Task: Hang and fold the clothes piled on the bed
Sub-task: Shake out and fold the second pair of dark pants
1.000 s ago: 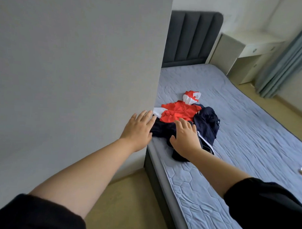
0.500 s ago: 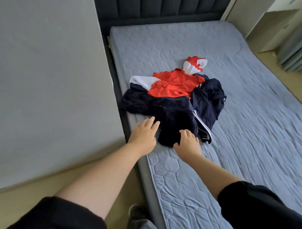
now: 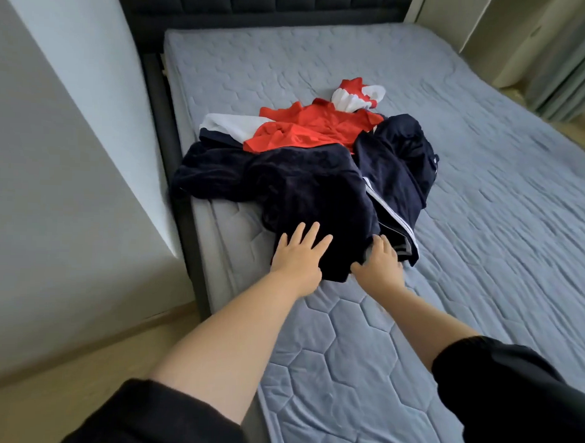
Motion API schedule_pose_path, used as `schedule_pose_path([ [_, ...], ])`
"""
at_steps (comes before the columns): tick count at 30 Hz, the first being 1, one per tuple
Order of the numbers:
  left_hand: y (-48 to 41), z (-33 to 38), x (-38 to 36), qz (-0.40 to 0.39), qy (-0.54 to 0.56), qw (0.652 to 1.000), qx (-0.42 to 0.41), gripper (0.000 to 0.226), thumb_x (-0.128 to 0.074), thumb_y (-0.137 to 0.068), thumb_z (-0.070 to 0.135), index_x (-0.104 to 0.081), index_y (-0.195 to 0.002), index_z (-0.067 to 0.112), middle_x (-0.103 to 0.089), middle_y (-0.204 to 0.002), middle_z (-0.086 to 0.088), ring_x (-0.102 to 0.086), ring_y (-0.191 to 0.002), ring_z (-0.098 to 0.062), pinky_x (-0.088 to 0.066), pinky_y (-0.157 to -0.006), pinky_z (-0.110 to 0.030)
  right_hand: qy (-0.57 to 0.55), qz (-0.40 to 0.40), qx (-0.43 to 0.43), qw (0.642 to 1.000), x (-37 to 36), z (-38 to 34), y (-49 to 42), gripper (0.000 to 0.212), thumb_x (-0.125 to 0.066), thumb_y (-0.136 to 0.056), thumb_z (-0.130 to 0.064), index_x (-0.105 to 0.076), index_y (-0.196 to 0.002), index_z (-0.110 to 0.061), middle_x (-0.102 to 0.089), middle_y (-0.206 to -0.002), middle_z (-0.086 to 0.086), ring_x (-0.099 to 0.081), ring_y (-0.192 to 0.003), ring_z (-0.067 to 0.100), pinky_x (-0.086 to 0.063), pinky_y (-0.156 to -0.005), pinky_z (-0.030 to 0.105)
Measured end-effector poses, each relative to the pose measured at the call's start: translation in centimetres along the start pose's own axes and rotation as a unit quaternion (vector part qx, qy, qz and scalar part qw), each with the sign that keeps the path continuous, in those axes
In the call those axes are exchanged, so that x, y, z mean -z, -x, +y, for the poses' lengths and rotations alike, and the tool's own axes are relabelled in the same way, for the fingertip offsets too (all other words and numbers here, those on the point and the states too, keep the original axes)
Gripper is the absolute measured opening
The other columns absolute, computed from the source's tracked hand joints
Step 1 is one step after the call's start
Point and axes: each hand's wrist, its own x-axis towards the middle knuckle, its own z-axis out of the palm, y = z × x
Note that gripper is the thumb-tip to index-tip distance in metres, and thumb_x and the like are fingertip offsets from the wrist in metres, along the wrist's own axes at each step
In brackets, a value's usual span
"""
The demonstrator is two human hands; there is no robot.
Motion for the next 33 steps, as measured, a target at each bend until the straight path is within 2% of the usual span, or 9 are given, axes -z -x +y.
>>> schedule_pose_path([
  [7,-3.9,5.2,-3.8,-0.019,0.090,0.995,0.030,0.073,-0.043,-0.096,0.028,0.004,-0.152,0.033,0.013,-0.160,-0.002,0.009,-0.147,-0.026,-0.010,-0.118,-0.048,-0.063,0.086,-0.067,0.992,0.1,7.7,-7.1,0.081,-0.065,-0.085,-0.022,-0.016,-0.149,-0.008,-0.013,-0.157,0.011,-0.021,-0.141,0.032,-0.025,-0.113,0.043],
  [15,-2.6,6.3,-2.5,-0.055,0.204,0.976,0.047,0.074,-0.048,-0.093,0.019,-0.007,-0.152,0.033,0.009,-0.161,0.000,0.001,-0.148,-0.021,-0.017,-0.118,-0.039,-0.080,0.024,-0.096,0.992,2.0,10.8,-9.6,0.020,-0.048,-0.087,-0.001,-0.061,-0.099,-0.011,-0.023,-0.155,0.011,-0.032,-0.137,0.029,-0.038,-0.089,0.030],
  [18,-2.3,6.9,-1.8,-0.095,0.214,0.970,0.068,0.079,-0.051,-0.091,0.019,-0.004,-0.153,0.030,0.009,-0.161,-0.001,-0.006,-0.147,-0.023,-0.021,-0.117,-0.036,-0.177,0.030,-0.044,0.983,2.9,10.6,-8.9,0.021,-0.047,-0.087,0.001,-0.060,-0.080,-0.014,-0.029,-0.155,0.007,-0.031,-0.140,0.025,-0.037,-0.095,0.027],
  [20,-2.3,7.2,-1.3,-0.102,0.242,0.961,0.080,0.081,-0.054,-0.090,0.021,-0.004,-0.153,0.031,0.006,-0.161,0.002,-0.009,-0.147,-0.022,-0.020,-0.116,-0.031,-0.280,0.026,-0.014,0.960,4.0,9.9,-8.2,0.025,-0.046,-0.086,0.005,-0.058,-0.073,-0.012,-0.049,-0.141,0.005,-0.044,-0.130,0.020,-0.036,-0.090,0.022],
  [22,-2.1,7.8,-0.7,-0.086,0.315,0.941,0.094,0.081,-0.057,-0.089,0.021,-0.008,-0.153,0.032,-0.002,-0.161,0.004,-0.013,-0.146,-0.020,-0.020,-0.112,-0.027,-0.364,0.009,0.013,0.931,5.4,9.0,-6.9,0.032,-0.044,-0.082,0.011,-0.053,-0.062,-0.012,-0.064,-0.095,0.006,-0.057,-0.095,0.017,-0.040,-0.075,0.021],
  [24,-1.8,8.5,0.1,-0.050,0.388,0.915,0.102,0.082,-0.062,-0.087,0.018,-0.014,-0.152,0.033,-0.019,-0.158,0.001,-0.031,-0.139,-0.017,-0.030,-0.106,-0.025,-0.395,0.013,0.050,0.917,7.3,8.0,-5.4,0.036,-0.044,-0.082,0.012,-0.044,-0.057,-0.013,-0.045,-0.062,0.001,-0.042,-0.063,0.013,-0.034,-0.054,0.019],
  [28,-1.2,10.8,2.2,0.026,0.481,0.873,0.080,0.091,-0.066,-0.082,0.002,-0.016,-0.151,0.032,-0.045,-0.133,0.000,-0.048,-0.088,0.006,-0.043,-0.071,-0.008,-0.424,-0.006,0.159,0.892,11.3,6.1,-1.8,0.033,-0.045,-0.085,0.010,-0.047,-0.063,-0.013,-0.036,-0.058,-0.001,-0.033,-0.057,0.011,-0.028,-0.052,0.022],
  [31,-0.3,12.3,3.9,0.096,0.536,0.838,0.043,0.085,-0.067,-0.077,-0.008,-0.030,-0.148,0.022,-0.051,-0.123,0.001,-0.054,-0.104,-0.007,-0.046,-0.088,-0.017,-0.449,-0.013,0.223,0.865,14.3,4.4,1.1,0.033,-0.047,-0.086,0.010,-0.051,-0.064,-0.015,-0.044,-0.060,0.001,-0.040,-0.059,0.012,-0.033,-0.056,0.024],
  [33,0.7,13.1,4.8,0.140,0.550,0.823,0.029,0.046,-0.067,-0.080,-0.006,-0.058,-0.121,0.012,-0.061,-0.097,-0.002,-0.057,-0.088,-0.011,-0.047,-0.077,-0.015,-0.455,0.008,0.259,0.852,15.8,3.6,2.8,0.031,-0.048,-0.085,0.008,-0.054,-0.065,-0.016,-0.050,-0.062,0.001,-0.046,-0.061,0.012,-0.038,-0.058,0.024],
])
